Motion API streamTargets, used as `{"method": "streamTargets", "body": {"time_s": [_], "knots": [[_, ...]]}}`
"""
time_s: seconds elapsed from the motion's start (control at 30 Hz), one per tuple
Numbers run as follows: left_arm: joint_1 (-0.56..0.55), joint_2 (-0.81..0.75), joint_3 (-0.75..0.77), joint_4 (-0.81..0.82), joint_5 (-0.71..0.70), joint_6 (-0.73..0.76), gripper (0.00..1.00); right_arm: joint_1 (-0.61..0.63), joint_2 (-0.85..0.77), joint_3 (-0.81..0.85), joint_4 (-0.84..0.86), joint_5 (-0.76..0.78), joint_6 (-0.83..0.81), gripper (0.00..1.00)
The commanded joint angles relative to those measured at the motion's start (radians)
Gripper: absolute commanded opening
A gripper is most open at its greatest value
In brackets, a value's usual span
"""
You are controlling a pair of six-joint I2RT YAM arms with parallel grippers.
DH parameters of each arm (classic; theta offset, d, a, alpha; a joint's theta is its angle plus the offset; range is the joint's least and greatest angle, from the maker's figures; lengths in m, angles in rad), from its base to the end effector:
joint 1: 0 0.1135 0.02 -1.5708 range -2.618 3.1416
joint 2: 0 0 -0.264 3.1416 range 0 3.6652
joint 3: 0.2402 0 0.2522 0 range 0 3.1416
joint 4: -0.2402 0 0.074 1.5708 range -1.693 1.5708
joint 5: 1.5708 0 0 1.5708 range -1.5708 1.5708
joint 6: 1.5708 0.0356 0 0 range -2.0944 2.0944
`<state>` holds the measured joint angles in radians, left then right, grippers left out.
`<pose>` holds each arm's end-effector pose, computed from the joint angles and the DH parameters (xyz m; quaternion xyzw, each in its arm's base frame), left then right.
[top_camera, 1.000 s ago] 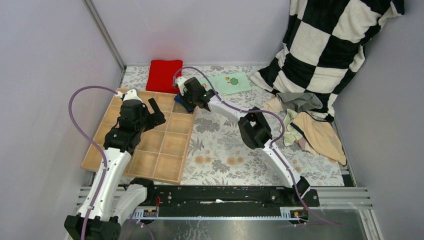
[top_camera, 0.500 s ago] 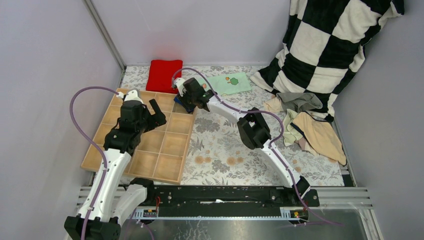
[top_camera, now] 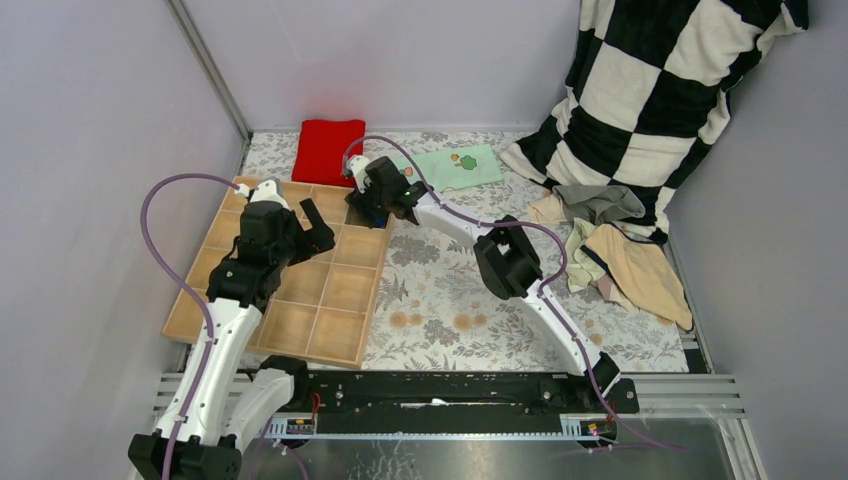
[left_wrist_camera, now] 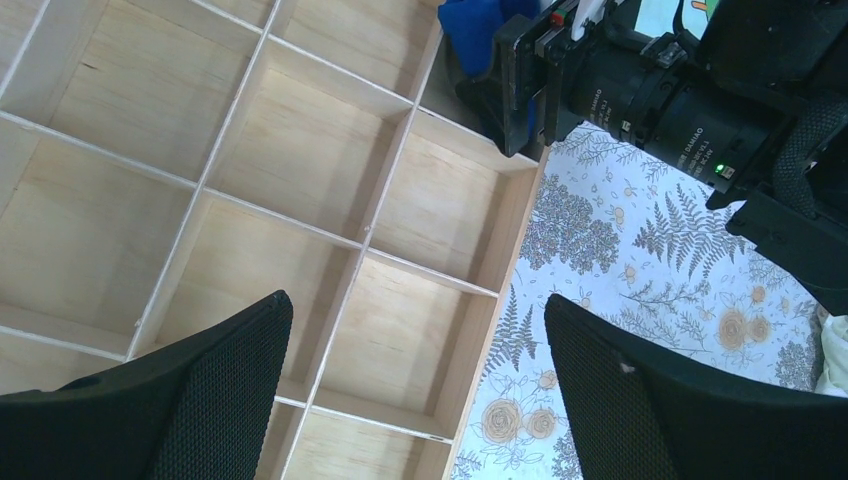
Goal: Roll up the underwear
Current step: Place the underwear in the storage box.
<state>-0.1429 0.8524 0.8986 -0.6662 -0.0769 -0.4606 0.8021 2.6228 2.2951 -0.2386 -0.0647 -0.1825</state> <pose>0.1759 -0.0225 0.3199 -0.1579 0.8745 -0.1033 0.4468 0.4105 0.4278 0.1636 -0.4278 0.7647 0.1737 0.4496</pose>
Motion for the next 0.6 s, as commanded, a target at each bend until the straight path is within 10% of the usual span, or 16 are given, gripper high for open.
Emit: {"method": "streamTargets", "body": {"time_s": [0.0,0.57], "knots": [[0.009,-0.016,-0.005,0.034,0.024,0.007,0.99,-0.007,-0.088,0.000,-0.011,0.005,0.020,0.75],[0.009,-0.022,0.015,0.013,0.026,0.006,0.99,-0.007,-0.207,-0.026,-0.005,-0.024,0.014,0.94]]}}
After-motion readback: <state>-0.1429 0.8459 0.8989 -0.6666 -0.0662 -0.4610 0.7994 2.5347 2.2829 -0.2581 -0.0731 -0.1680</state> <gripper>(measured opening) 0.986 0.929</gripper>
